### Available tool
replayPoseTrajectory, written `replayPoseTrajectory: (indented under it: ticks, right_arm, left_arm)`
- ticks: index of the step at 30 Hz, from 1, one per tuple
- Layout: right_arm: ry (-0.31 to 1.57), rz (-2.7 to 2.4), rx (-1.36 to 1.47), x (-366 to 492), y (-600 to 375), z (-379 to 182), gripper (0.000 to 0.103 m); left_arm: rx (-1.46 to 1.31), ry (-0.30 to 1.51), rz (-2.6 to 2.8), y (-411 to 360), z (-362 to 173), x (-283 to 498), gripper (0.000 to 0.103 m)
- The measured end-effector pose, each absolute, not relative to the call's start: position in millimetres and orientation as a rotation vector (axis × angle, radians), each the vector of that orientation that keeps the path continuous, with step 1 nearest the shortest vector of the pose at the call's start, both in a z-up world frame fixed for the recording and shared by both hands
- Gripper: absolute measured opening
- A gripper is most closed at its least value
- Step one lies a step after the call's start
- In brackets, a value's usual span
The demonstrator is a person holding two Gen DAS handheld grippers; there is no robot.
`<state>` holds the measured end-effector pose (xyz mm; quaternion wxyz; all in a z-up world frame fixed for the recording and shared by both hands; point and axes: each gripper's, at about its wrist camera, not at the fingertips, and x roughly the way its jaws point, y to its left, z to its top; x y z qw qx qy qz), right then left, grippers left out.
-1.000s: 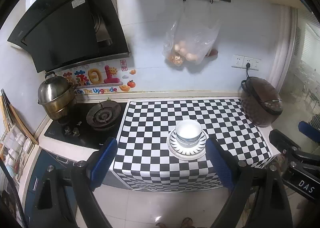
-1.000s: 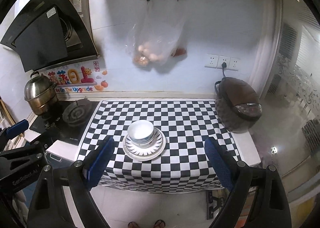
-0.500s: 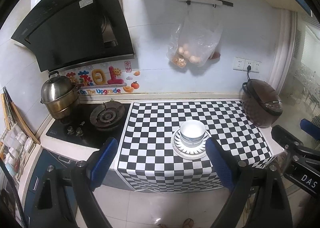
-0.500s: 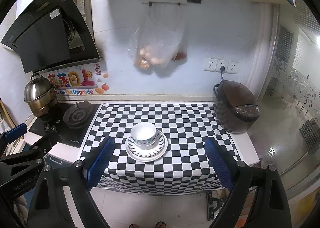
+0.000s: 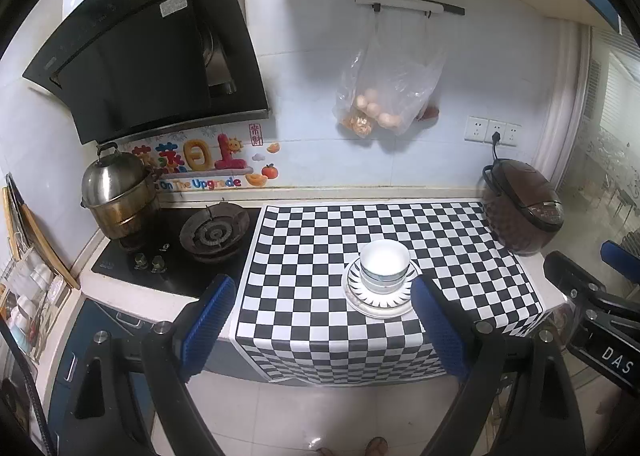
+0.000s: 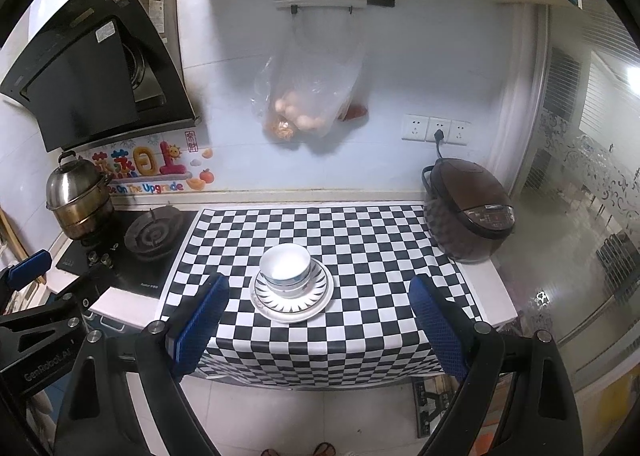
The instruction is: Organize plates and bowls
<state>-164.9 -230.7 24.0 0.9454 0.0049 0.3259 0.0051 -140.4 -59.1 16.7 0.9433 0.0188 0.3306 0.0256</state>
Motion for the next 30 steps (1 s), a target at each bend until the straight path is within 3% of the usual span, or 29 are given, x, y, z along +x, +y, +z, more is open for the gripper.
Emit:
replayPoseTrajectory:
  ticks: [30]
  right_arm:
    - [0.676, 0.024, 0.002, -166.3, -235.0, 20.8, 0.093]
  left_arm:
    - [0.029, 0.681, 0.047, -63.9, 16.2, -141.7, 0.090]
